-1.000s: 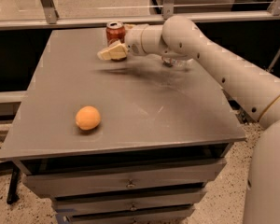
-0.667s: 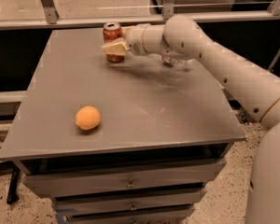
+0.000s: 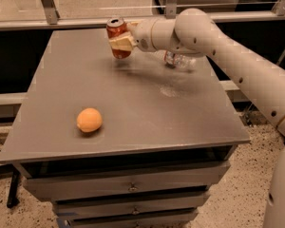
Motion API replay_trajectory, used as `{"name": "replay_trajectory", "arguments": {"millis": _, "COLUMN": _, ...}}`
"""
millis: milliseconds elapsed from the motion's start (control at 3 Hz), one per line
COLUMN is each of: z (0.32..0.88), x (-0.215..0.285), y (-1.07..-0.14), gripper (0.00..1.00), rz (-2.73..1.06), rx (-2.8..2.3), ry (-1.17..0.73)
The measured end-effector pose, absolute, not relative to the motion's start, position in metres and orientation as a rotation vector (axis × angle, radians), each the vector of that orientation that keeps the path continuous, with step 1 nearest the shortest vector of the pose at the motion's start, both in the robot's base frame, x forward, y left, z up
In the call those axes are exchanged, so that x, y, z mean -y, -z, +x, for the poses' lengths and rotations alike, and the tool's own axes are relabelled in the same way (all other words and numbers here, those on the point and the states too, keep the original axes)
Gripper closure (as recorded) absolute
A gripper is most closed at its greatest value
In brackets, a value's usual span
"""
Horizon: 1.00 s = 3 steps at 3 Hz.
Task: Move coke can near orange
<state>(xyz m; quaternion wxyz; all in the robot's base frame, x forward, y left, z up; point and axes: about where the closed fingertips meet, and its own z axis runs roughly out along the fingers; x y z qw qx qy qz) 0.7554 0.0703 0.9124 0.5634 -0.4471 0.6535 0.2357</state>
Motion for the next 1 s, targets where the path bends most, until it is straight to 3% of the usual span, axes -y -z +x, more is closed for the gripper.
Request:
{"name": "replay_trajectory", "arguments": {"millis": 333, "z": 0.73, "x": -0.052, "y": -0.93, "gripper": 1.0, "rz": -1.026, "rx": -1.523, "ry": -0.58}}
{"name": "replay_trajectory", "arguments": {"millis": 1000, "z": 0.666, "x": -0.04, "y": -0.961, "gripper": 1.0, "rz": -1.101, "rx": -1.477, "ry": -0.641}}
